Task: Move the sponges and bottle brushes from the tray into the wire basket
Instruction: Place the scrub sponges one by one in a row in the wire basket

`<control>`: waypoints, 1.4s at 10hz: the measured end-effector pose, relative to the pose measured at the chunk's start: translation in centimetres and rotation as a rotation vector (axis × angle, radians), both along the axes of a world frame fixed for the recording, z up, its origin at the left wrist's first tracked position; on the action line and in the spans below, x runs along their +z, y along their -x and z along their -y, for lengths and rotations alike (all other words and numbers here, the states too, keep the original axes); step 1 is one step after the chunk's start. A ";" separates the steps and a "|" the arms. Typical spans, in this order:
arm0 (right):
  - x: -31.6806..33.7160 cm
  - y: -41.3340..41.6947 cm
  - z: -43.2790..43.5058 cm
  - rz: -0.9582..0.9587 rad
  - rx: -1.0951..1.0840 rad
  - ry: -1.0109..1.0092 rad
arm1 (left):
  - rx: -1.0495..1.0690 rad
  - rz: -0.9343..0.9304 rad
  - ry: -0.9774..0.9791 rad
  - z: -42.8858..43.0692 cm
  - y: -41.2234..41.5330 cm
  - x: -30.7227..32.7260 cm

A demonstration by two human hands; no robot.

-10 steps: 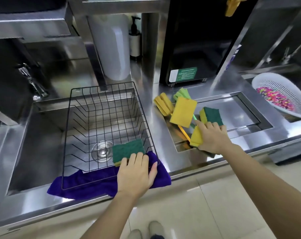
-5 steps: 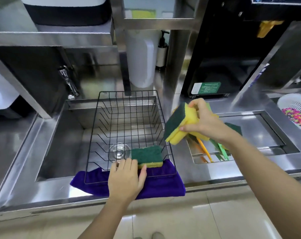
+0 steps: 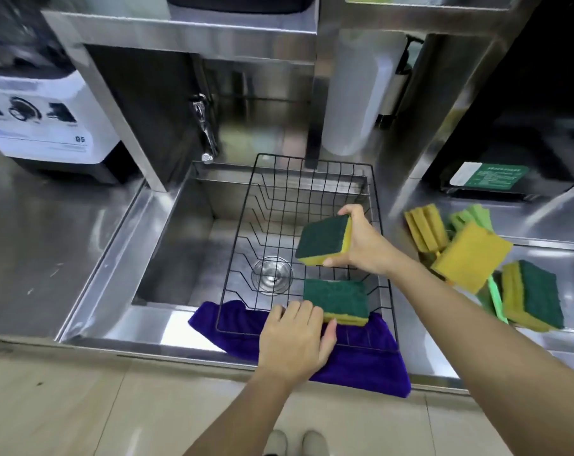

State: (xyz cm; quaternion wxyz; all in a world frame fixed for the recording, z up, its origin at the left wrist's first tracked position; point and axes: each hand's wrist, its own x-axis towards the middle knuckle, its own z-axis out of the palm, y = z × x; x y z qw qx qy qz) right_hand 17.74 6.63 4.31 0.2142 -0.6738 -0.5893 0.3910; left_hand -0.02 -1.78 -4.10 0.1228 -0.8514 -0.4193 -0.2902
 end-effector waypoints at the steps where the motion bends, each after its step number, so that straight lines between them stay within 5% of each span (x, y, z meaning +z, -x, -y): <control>1: -1.3 -0.2 0.1 0.026 0.078 0.123 | 0.002 -0.002 0.009 0.1 0.0 0.1; 3: 0.0 -0.7 -0.3 -0.123 0.029 0.392 | -0.003 0.008 0.013 0.1 0.0 0.0; 6: 0.5 0.2 -0.3 -0.142 -0.024 0.380 | -0.008 -0.015 0.001 0.1 0.0 0.3; 8: -1.0 1.5 -1.1 0.147 0.050 0.321 | -0.009 -0.018 -0.002 0.1 0.0 0.3; 9: -0.8 1.3 -1.2 0.146 0.073 0.227 | -0.008 -0.021 -0.003 0.1 0.0 0.4; 11: 0.1 -1.1 -0.9 0.519 0.414 0.238 | -0.013 -0.017 0.007 0.1 0.0 0.1; 14: -1.3 -1.3 -0.3 0.615 0.529 0.245 | -0.016 -0.012 0.011 0.0 0.0 0.1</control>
